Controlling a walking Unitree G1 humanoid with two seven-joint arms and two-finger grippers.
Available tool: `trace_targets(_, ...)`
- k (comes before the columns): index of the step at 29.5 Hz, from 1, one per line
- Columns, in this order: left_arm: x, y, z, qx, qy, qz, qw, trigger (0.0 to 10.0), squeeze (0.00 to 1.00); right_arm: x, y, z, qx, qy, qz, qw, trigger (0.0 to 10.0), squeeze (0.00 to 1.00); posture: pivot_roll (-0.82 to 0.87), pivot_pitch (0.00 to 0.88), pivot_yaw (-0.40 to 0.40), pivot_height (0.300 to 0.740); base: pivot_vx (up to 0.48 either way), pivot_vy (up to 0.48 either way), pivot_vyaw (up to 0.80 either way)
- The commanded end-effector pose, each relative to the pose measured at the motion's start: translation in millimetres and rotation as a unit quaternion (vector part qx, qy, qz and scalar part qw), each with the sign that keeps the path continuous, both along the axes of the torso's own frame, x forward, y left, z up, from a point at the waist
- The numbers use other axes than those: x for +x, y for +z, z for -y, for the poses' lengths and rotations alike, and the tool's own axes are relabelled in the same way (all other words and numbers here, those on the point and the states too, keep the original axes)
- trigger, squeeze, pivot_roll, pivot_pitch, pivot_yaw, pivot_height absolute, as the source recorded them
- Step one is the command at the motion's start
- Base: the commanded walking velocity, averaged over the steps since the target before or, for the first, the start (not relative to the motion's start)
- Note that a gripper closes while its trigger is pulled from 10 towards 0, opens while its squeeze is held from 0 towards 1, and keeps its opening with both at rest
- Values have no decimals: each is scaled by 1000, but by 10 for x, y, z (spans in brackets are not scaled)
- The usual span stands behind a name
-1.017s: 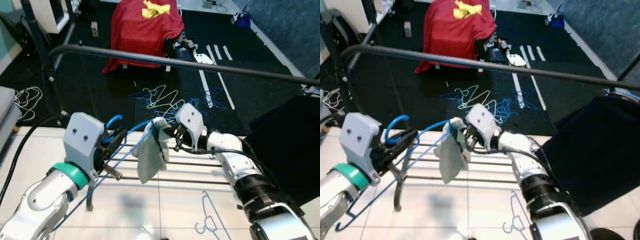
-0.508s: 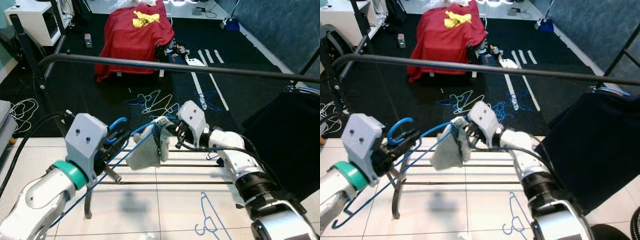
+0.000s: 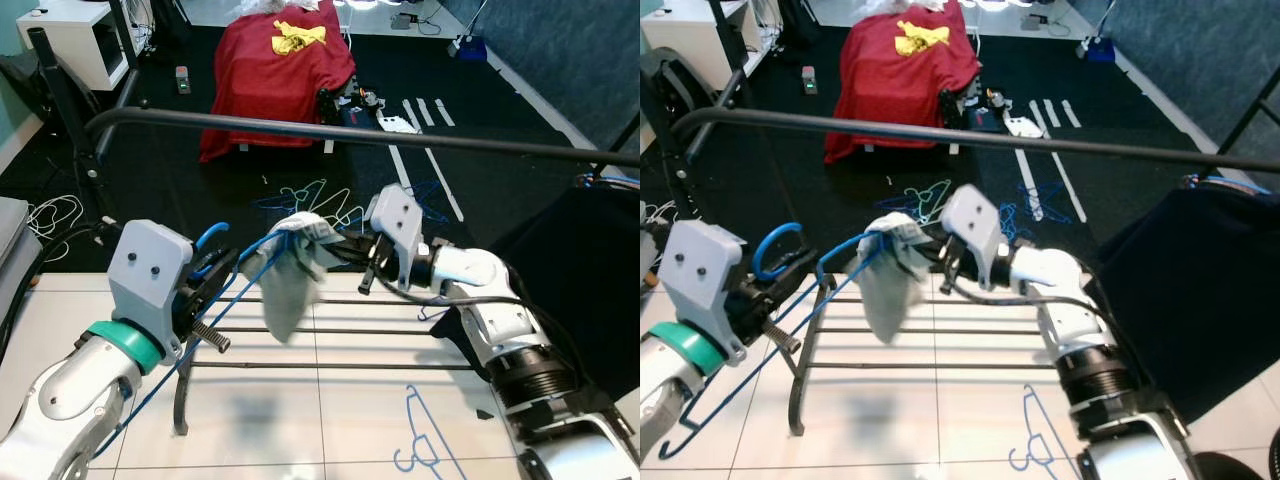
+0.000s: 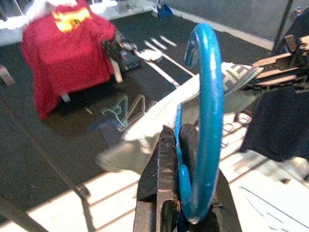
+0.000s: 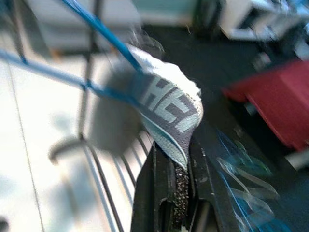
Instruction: Hang hanger
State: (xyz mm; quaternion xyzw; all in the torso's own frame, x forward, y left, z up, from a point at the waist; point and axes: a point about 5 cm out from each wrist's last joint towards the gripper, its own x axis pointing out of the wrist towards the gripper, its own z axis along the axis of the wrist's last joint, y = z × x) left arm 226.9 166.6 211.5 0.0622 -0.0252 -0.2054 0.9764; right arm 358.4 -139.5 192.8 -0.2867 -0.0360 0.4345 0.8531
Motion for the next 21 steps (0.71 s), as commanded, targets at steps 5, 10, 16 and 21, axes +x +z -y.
trace_targets(5,-22,34,-72,-24,-3,-20,999,10000,0,12,-113,94,-64,-22,25,997,10000,0,33,87,52,740,0,0,0)
trace_targets(10,15,35,-16,-33,12,-13,999,10000,0,-76,-97,-46,-28,12,-2,1000,10000,0,32,88,51,740,0,0,0)
trace_targets(16,54,54,92,-67,19,-11,997,10000,0,-309,-75,-325,8,109,-50,993,10000,0,32,90,47,740,0,0,0)
trace_targets(21,-57,72,102,-82,-52,-44,994,10000,0,-209,-178,-255,-77,87,7,993,10000,0,38,89,44,740,0,0,0)
